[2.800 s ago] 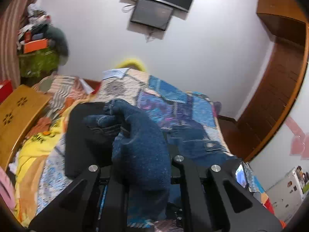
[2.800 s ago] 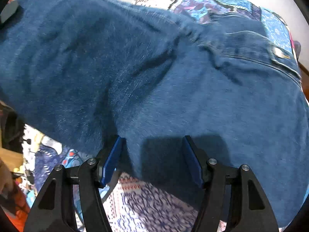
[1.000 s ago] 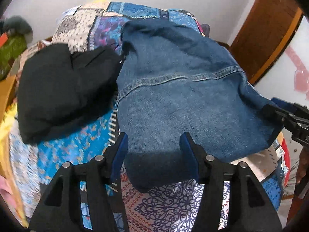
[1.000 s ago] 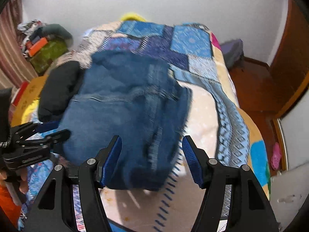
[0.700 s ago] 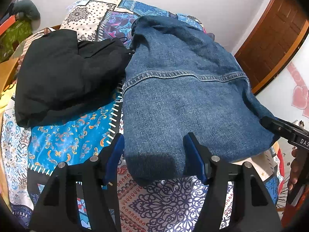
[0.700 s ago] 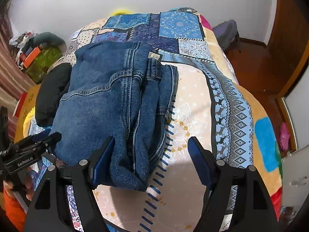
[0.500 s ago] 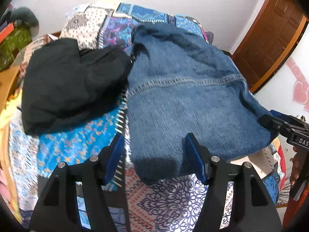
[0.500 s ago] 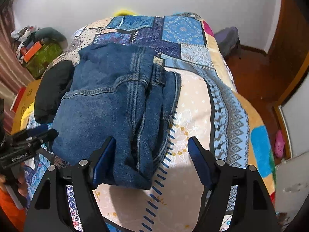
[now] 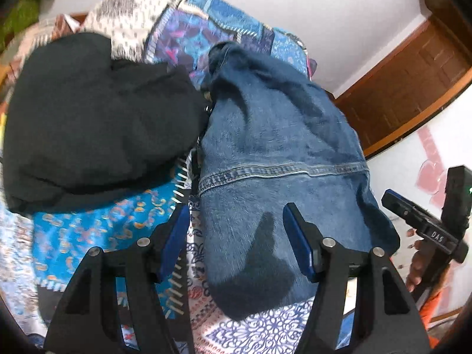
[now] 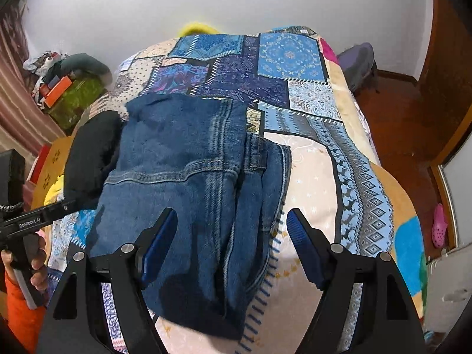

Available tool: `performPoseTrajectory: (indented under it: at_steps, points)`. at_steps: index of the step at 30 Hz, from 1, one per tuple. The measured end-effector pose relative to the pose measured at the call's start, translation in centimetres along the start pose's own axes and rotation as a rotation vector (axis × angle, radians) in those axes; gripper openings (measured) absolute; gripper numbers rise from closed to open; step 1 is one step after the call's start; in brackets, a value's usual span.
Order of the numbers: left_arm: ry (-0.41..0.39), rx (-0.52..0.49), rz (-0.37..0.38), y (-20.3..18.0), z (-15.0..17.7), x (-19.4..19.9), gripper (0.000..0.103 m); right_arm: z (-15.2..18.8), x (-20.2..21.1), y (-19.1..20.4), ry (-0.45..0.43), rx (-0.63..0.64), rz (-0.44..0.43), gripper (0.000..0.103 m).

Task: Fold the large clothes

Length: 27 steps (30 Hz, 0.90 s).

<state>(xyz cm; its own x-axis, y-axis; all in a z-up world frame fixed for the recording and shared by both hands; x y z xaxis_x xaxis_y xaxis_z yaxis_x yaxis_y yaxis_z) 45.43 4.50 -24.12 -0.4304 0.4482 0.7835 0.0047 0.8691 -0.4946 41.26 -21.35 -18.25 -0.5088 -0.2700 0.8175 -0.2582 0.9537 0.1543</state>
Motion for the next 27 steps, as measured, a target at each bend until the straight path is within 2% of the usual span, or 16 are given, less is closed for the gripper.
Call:
performPoseTrajectory:
  at_steps: [2,7,11,13,15,22,23,25,26,27]
  points:
    - [0.018,0.02,-0.016,0.6,-0.1,-1.2,0.064,0.0,-1.0,-0.4,0.019,-0.012,-0.001,0.073]
    - [0.069,0.096,0.09,1.1,-0.4,-3.6,0.065,0.3,-3.5,-1.6,0.085,-0.09,-0.067,0.073]
    - [0.096,0.127,0.103,1.5,-0.9,-5.1,0.071,0.1,-5.1,-2.3,0.126,-0.158,-0.148,0.074]
    - [0.127,0.152,0.136,1.7,-0.9,-6.1,0.075,-0.2,-5.5,-2.3,0.125,-0.169,-0.164,0.074]
    - [0.151,0.182,0.177,1.9,-1.0,-6.9,0.079,-0.6,-5.9,-2.0,0.119,-0.16,-0.186,0.081]
    - [0.183,0.209,0.248,2.0,-1.5,-7.5,0.079,-1.3,-6.6,-1.7,0.088,-0.199,-0.208,0.085]
    - [0.181,0.217,0.271,1.9,-1.7,-7.5,0.075,-1.3,-6.6,-1.8,0.085,-0.204,-0.215,0.082]
    - [0.162,0.226,0.269,1.8,-1.3,-6.9,0.072,-0.9,-6.5,-1.7,0.097,-0.246,-0.254,0.069]
    - [0.153,0.217,0.262,1.6,-1.3,-6.8,0.068,-0.7,-6.5,-1.8,0.107,-0.265,-0.265,0.057]
    - [0.139,0.199,0.255,1.3,-1.1,-6.4,0.063,-0.4,-6.5,-1.9,0.122,-0.296,-0.289,0.049]
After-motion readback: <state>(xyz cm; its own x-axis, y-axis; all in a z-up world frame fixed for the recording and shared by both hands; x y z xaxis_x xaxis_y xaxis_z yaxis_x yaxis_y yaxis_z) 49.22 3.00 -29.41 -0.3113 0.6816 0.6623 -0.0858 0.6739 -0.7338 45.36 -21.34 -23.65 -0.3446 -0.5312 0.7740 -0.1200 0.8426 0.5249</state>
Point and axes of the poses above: each gripper's, at about its wrist camera, not at the fingertips, and x roughly against the way its jaws point, y to its left, z to its underside, the point moved 6 cm from there along -x, roughly the way its jaws point, and after that the axes turned 4 degrees about x, right-handed, at the moved point
